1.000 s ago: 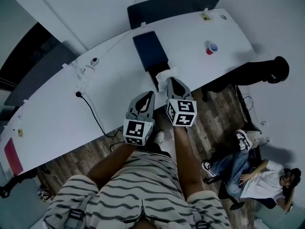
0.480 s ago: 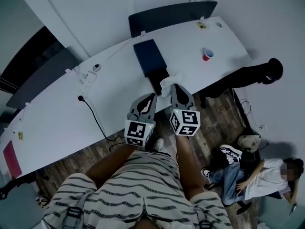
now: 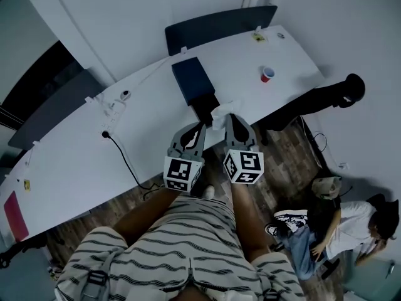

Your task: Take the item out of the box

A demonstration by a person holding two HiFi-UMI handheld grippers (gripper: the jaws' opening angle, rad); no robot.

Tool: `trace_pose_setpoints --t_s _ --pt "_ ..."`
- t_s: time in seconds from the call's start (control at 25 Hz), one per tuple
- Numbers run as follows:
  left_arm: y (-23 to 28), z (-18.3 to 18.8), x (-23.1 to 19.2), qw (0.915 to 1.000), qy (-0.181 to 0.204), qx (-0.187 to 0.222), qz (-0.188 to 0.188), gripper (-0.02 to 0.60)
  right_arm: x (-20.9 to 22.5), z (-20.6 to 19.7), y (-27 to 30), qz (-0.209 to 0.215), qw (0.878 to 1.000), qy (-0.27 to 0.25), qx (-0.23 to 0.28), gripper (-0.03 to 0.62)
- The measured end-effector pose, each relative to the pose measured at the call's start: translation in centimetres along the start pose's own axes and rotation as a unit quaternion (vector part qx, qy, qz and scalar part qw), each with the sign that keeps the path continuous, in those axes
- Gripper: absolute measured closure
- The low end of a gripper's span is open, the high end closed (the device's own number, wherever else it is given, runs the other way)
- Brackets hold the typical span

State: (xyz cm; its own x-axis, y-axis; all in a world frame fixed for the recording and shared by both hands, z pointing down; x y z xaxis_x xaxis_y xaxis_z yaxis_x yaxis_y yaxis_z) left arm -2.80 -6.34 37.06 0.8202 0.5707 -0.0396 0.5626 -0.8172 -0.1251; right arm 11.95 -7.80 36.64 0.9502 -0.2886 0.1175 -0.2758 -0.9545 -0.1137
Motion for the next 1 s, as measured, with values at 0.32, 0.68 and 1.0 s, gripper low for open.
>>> trace_pose_setpoints --t_s 0.32,0.68,1.0 --pt "0.4 0.6 0.3 0.9999 0.001 0.015 -0.006 0.557 -0.5 0.7 -1.2 0.001 1.000 -0.001 0.020 0.577" --pt "0.5 0.8 0.8 0.9997 0.005 0.021 -0.010 0.557 0.0 0.9 -1.9 -0.005 1.000 0.008 0.026 0.577" --pt "0.8 0.9 0.9 0.9996 0.008 0.026 -0.011 0.557 0.3 1.2 -1.7 -0.008 0.999 0.006 0.034 0.577"
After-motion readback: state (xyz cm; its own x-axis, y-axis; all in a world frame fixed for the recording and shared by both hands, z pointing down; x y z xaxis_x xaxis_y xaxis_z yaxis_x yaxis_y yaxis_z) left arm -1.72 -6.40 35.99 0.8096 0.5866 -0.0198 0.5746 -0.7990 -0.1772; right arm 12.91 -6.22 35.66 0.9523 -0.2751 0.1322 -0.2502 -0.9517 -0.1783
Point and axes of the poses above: the fingertips, and each gripper's own axes: y forward along the fingers, x to its right, z out of its top, the point moved 7 cm from there along -y, backward along the fingers, and after that the axes turned 11 degrees about x, right-handed, at the moved point
